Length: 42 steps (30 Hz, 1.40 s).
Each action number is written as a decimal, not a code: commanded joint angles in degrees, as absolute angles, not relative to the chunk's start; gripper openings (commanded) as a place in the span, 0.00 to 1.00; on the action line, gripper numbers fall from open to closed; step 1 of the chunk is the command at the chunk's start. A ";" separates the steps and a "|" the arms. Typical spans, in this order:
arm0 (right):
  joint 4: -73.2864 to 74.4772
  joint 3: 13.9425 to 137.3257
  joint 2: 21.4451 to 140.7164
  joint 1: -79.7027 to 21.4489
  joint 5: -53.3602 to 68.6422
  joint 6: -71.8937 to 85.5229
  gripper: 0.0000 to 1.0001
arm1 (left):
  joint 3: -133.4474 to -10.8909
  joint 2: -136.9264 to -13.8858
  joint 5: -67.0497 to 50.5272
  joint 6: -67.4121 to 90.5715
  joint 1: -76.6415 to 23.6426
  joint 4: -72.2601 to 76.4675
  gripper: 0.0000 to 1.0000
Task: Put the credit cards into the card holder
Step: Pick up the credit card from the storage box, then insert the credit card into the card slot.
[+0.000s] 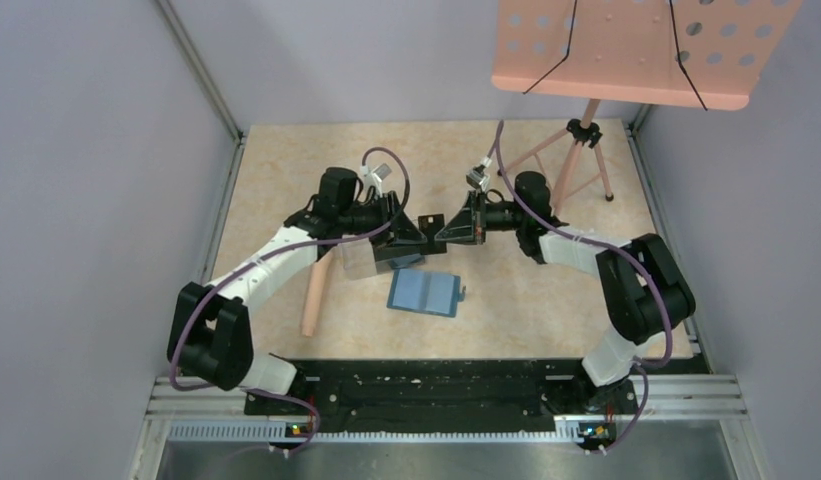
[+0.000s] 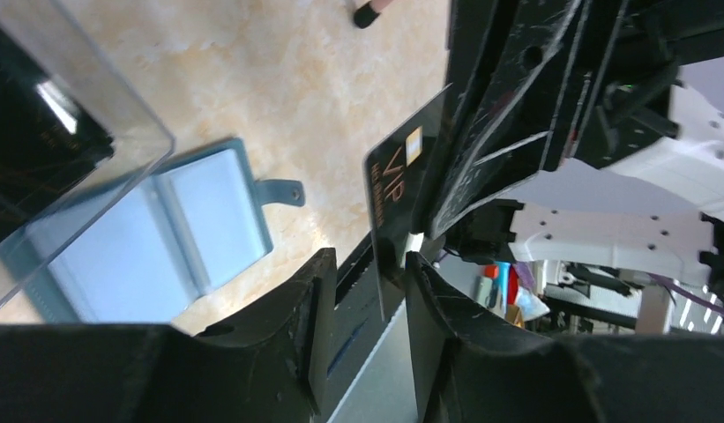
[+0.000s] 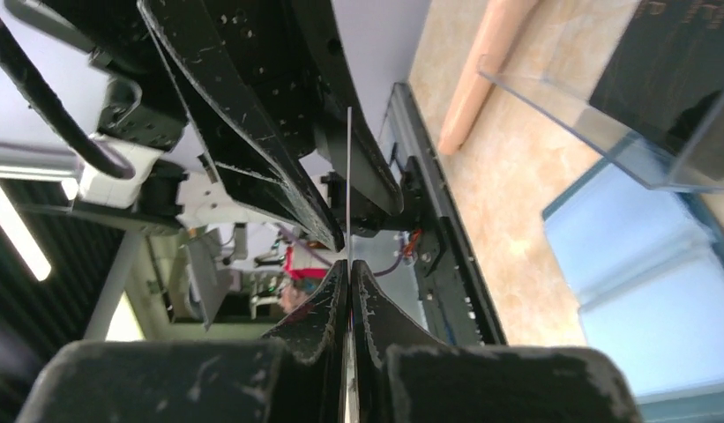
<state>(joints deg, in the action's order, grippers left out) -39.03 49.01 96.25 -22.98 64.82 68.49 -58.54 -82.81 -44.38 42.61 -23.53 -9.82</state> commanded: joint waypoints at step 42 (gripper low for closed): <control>11.16 47.55 87.04 -21.40 43.86 31.02 0.00 | -61.94 -101.05 -19.31 31.47 -37.09 -32.12 0.38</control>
